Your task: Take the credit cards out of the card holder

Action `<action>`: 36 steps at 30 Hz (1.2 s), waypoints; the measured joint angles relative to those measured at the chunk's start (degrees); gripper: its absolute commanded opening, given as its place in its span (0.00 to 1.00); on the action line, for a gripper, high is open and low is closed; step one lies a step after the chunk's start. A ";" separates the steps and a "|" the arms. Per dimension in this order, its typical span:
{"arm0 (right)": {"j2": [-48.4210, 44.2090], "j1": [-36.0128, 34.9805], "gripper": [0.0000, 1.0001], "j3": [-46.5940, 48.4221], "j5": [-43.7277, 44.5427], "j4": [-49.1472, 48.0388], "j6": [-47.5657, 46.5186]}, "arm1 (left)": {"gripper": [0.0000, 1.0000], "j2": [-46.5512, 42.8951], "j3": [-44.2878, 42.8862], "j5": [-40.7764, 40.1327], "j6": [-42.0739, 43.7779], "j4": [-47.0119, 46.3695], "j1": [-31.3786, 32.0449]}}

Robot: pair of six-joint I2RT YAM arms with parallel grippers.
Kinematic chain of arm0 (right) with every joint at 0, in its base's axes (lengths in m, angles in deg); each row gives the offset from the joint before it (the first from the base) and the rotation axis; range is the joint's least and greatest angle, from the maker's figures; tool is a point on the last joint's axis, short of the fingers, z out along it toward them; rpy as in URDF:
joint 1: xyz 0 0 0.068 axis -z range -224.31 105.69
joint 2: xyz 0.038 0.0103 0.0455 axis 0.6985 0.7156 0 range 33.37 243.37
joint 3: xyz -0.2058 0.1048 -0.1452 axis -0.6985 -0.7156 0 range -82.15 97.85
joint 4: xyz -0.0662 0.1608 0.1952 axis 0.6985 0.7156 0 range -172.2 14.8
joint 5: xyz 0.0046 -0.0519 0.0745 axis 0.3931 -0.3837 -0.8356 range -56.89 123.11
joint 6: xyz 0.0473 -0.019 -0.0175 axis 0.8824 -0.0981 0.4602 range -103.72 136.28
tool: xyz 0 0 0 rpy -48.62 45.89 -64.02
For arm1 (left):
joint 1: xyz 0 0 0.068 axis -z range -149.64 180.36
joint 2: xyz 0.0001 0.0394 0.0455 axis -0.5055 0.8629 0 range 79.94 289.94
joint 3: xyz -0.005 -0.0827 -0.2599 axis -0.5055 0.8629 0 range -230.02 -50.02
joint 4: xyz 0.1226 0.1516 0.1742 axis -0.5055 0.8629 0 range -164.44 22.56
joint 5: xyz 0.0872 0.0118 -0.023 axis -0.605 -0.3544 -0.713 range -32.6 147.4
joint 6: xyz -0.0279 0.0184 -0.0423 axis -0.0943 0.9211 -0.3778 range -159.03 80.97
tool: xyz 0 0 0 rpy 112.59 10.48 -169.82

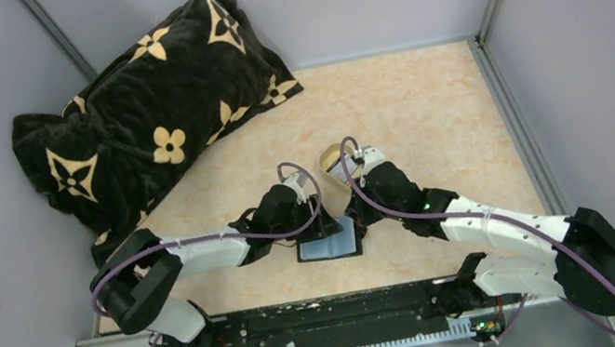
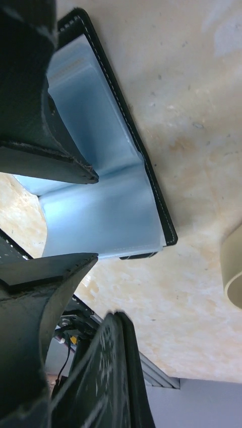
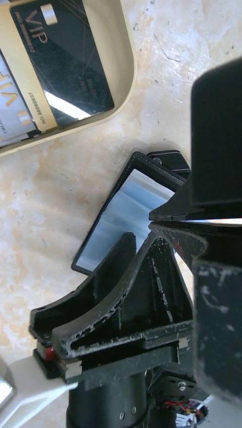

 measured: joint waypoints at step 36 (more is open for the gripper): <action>16.20 -0.02 0.00 -4.66 -5.49 -9.64 1.90 | 0.70 -0.52 0.63 9.29 0.94 -4.72 2.60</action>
